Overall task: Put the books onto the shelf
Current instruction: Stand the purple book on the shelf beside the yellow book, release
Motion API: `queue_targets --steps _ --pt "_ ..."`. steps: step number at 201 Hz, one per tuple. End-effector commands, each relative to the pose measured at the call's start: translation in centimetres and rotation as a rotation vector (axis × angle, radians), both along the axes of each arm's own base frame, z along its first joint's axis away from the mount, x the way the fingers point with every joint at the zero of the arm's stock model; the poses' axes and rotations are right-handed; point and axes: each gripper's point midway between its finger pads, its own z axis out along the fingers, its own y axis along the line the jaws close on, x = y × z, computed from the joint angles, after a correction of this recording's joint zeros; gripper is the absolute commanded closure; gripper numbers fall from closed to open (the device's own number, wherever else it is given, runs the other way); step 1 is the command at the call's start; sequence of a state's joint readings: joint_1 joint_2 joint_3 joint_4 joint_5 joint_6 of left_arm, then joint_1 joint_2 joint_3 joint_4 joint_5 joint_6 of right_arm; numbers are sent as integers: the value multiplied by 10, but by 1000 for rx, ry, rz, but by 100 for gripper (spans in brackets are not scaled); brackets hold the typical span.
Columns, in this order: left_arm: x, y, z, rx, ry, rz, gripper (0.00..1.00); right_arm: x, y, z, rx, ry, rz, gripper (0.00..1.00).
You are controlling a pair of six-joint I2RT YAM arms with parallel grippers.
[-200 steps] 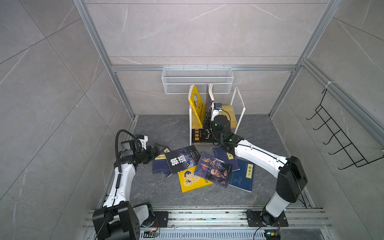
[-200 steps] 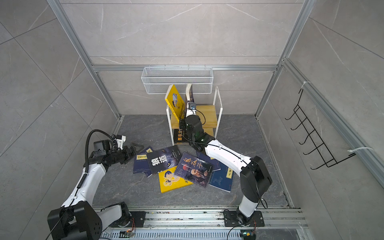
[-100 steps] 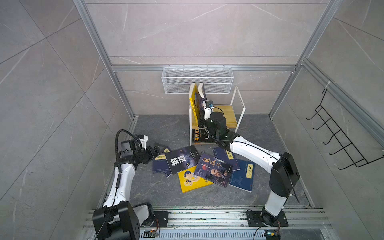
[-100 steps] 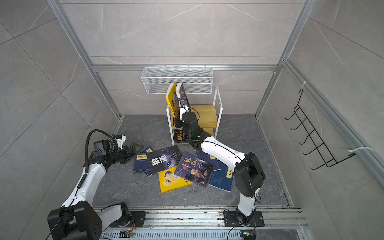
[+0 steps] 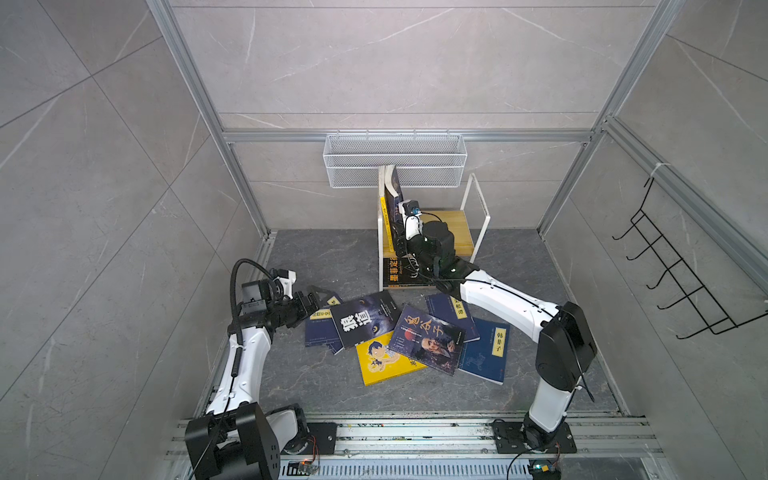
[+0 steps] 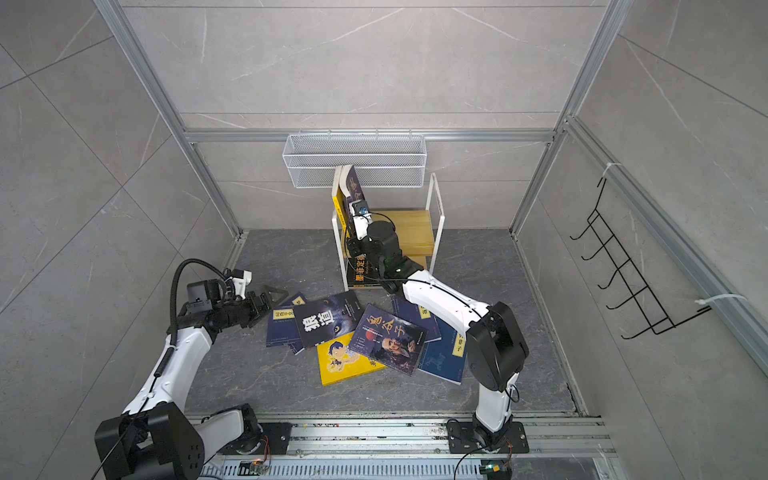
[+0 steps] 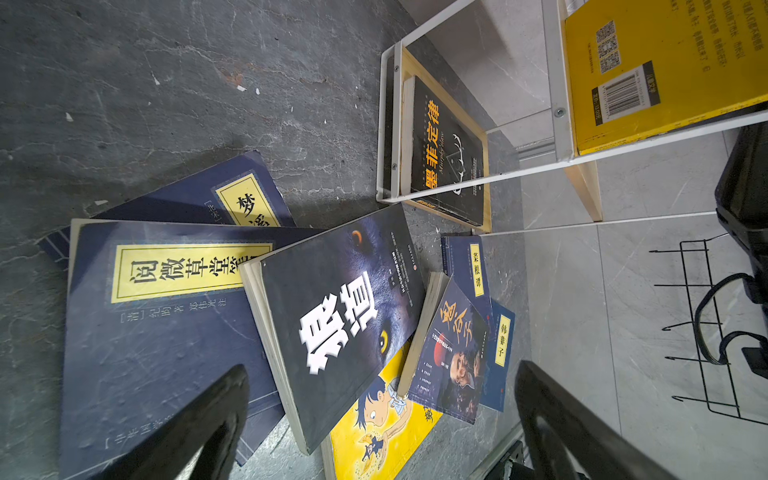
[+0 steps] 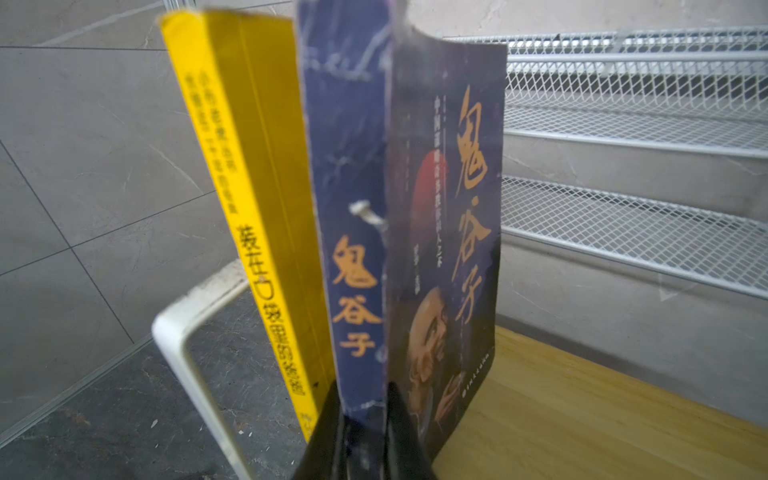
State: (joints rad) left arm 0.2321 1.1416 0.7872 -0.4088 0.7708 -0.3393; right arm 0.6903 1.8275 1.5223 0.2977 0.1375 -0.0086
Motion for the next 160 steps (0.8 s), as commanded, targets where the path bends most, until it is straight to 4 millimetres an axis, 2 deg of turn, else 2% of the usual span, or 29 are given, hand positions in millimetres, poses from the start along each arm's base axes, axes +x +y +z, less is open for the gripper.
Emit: queue_targets --steps 1,32,72,122,160 --pt "3 -1 11 -5 -61 -23 0 -14 20 -10 -30 -6 110 91" --pt "2 -1 10 0 -57 -24 0 -19 17 -14 -68 -10 124 80" --pt "3 -1 11 -3 -59 -23 0 -27 15 -16 -104 -20 145 71" --pt "3 -1 12 0 -60 -20 0 -36 9 -22 -141 -20 163 66" --pt "2 -1 11 1 -59 -20 0 -54 -10 -35 -160 18 152 65"
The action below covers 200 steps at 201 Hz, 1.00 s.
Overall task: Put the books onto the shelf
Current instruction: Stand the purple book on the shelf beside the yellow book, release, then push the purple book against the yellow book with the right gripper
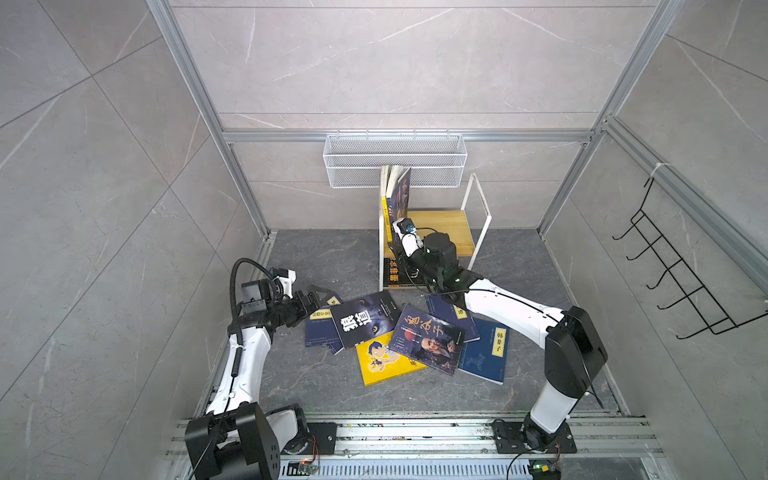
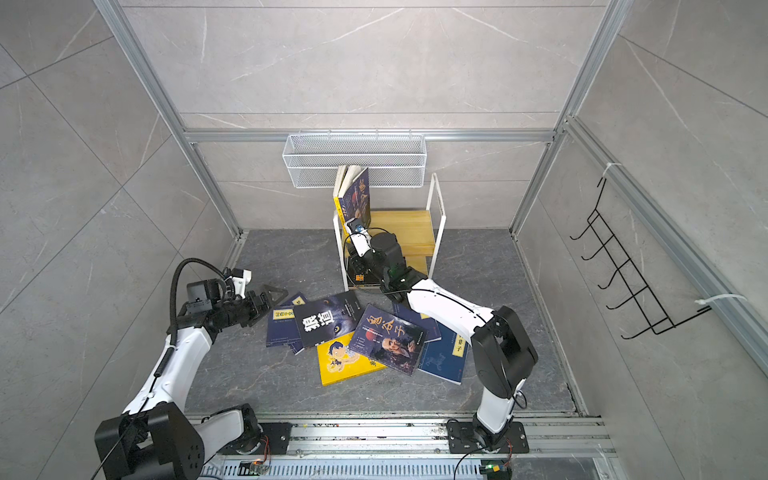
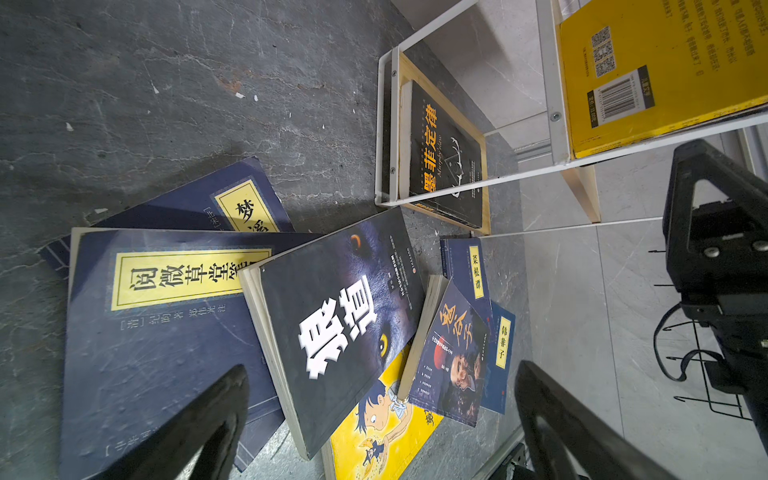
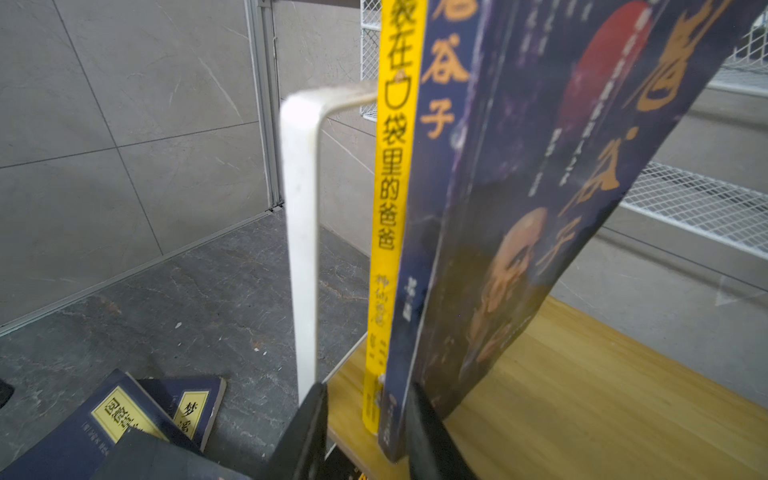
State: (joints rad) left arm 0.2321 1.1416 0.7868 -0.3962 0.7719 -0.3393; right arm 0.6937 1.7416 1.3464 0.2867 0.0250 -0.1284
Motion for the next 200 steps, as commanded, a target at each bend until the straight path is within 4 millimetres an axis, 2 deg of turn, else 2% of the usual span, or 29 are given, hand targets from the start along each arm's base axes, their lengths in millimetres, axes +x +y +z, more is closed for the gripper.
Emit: queue_targets --steps 1,20,47,82,101,133,156,200 --pt "1 -1 10 -1 -48 -20 0 -20 -11 6 -10 3 20 65" --pt "2 -1 7 -3 -41 -18 0 -16 -34 -3 -15 57 -31 67" --pt "3 0 8 -6 -40 -15 0 19 -77 -13 2 154 -151 76" --pt "2 -1 10 -5 -45 -16 0 71 -87 -21 -5 225 -251 85" --pt "1 -1 11 -3 -46 -18 0 96 -83 -31 0 259 -285 89" --pt "1 -1 12 -8 -46 -19 0 121 -64 -53 26 306 -271 92" --pt "1 -2 11 -8 -43 -19 0 133 -51 -66 33 328 -244 93" --pt "1 -2 11 -7 -44 -20 0 149 -29 -79 50 340 -168 93"
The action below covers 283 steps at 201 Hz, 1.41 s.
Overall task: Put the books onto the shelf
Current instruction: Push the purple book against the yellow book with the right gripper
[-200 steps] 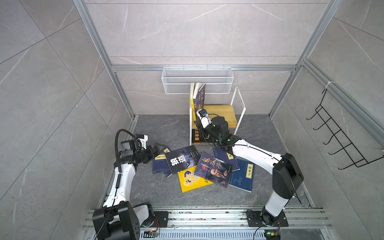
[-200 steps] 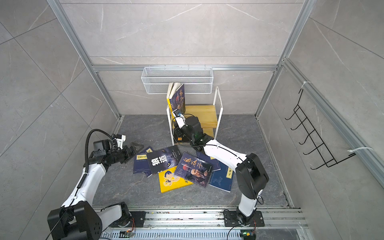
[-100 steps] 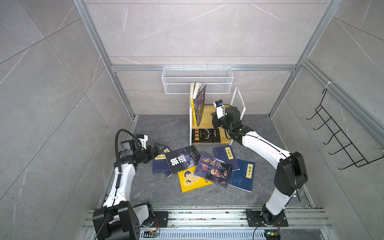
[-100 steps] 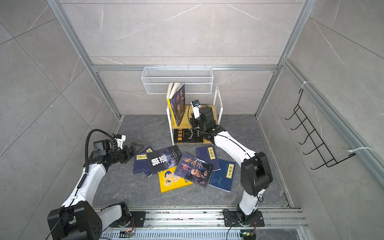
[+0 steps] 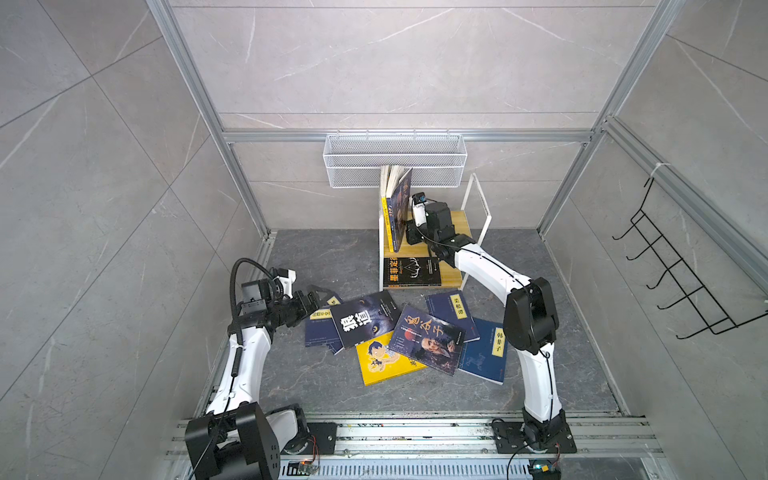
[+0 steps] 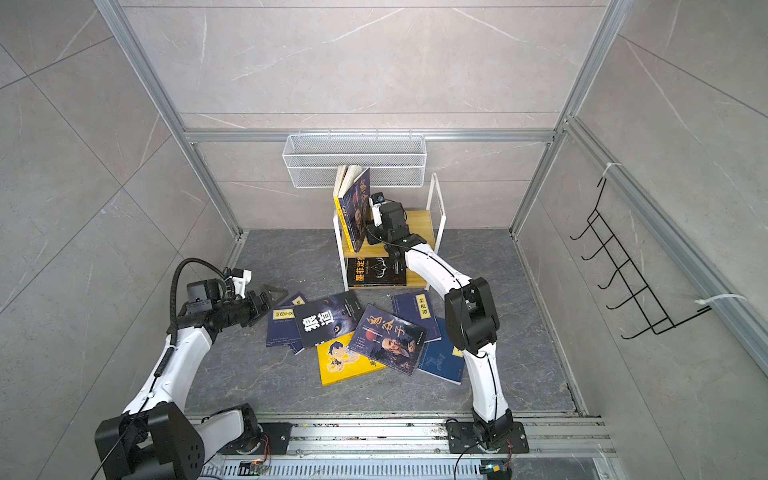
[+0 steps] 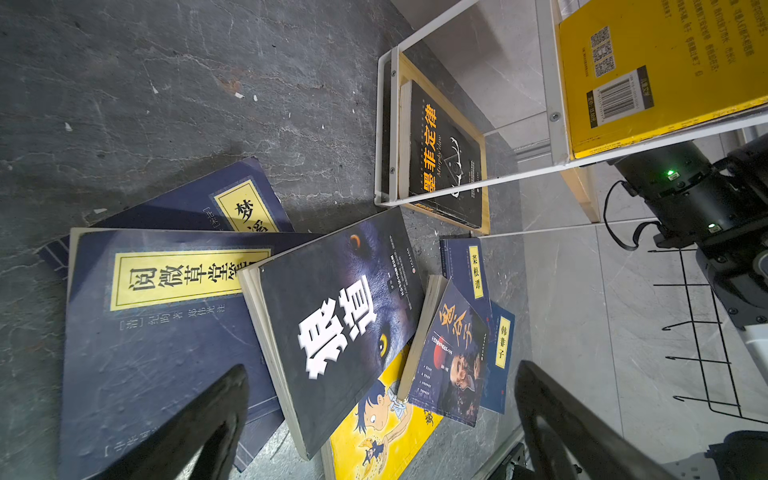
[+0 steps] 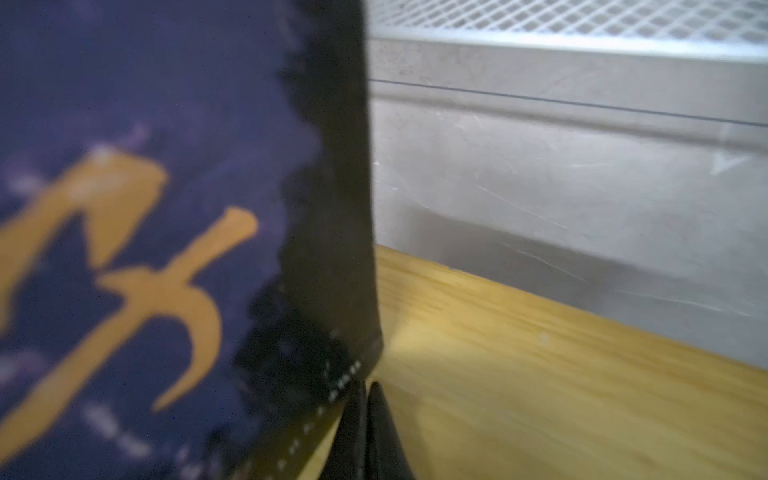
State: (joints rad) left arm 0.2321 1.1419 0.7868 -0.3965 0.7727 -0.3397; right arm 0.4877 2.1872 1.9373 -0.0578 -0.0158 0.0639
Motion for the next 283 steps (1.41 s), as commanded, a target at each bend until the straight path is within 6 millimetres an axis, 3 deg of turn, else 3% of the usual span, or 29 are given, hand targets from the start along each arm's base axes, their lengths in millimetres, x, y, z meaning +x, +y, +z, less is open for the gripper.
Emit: queue_targets --steps 1,58,210,276,283 --pt "1 -1 11 -5 -45 -19 0 4 15 -25 12 66 53 93" --pt "1 -1 9 -3 -45 -17 0 18 26 -24 81 82 141 93" --pt "0 -2 13 -7 -57 -14 0 16 45 9 72 91 186 91" --pt "0 -2 12 -9 -54 -16 0 -3 38 62 55 64 164 89" --pt "0 -2 12 -9 -54 -16 0 -7 38 80 59 35 162 89"
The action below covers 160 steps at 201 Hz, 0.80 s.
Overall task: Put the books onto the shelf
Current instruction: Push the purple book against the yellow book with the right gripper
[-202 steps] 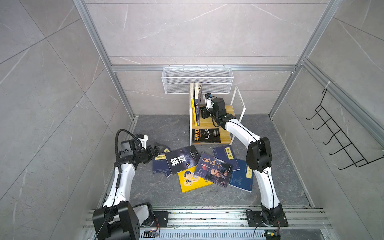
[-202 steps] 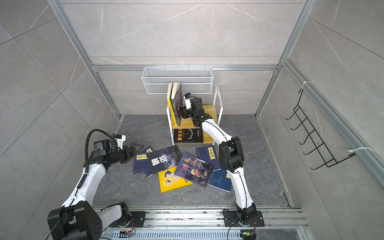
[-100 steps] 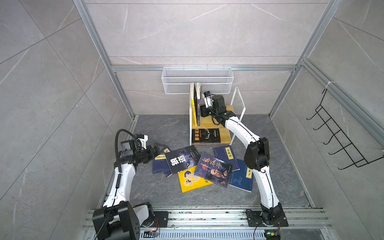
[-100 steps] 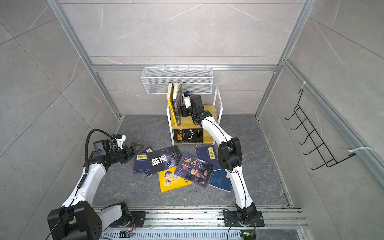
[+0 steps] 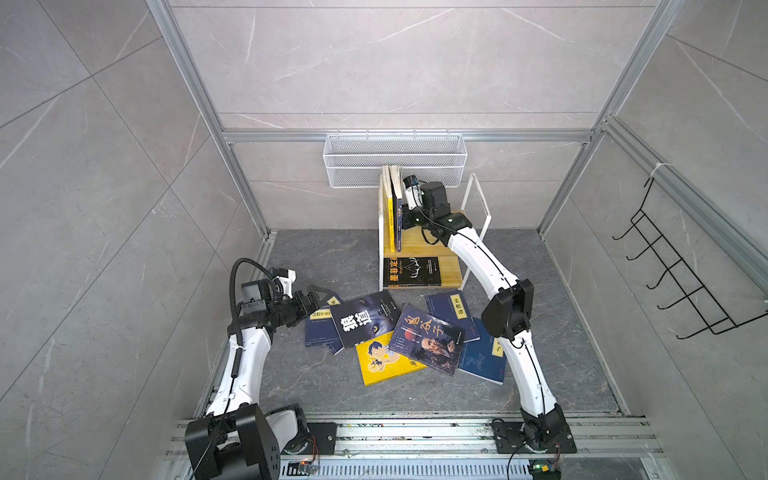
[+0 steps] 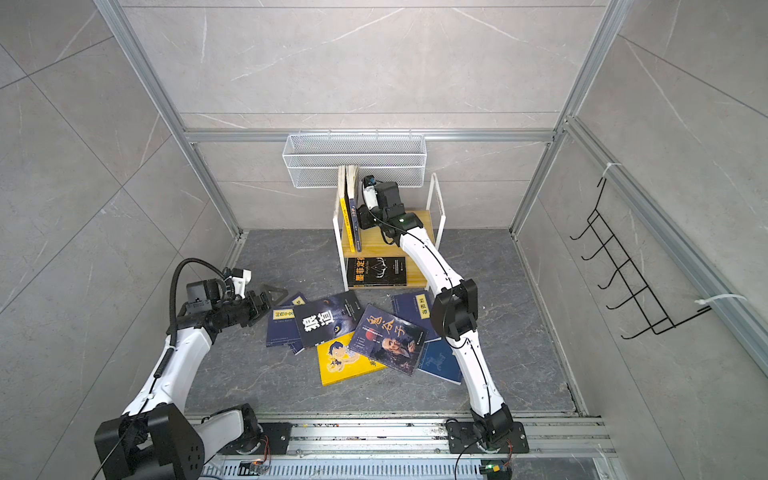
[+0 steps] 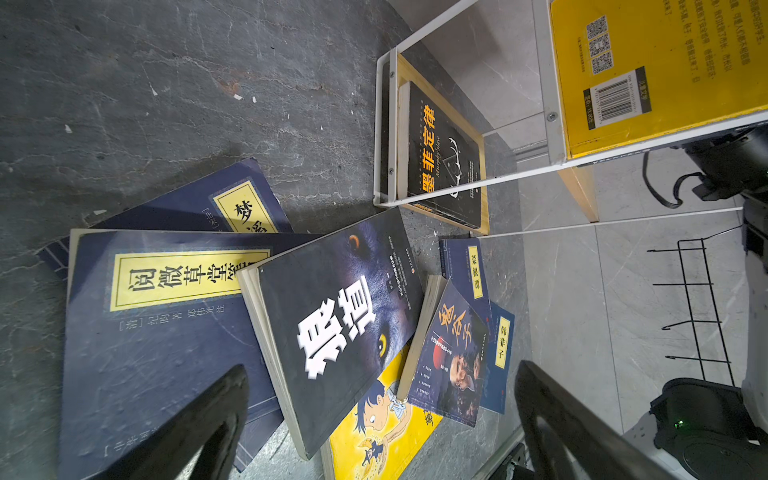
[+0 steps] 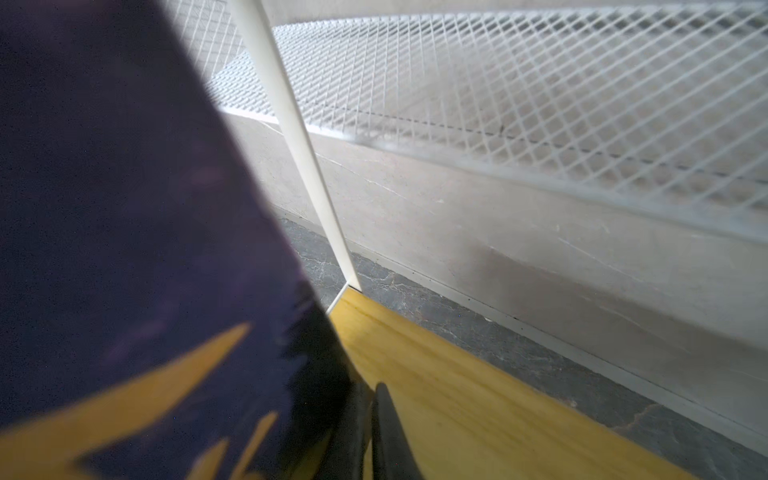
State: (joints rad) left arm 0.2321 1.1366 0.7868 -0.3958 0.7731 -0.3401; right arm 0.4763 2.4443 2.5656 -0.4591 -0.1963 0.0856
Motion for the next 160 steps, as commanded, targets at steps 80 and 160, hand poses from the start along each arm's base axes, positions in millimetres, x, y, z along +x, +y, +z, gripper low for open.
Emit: queue_targets --steps 80,160 --pt "1 -3 11 -18 -47 -16 0 -59 12 91 -63 -103 3 88" --pt "0 -3 11 -16 -45 -24 0 -82 20 131 -57 -193 24 88"
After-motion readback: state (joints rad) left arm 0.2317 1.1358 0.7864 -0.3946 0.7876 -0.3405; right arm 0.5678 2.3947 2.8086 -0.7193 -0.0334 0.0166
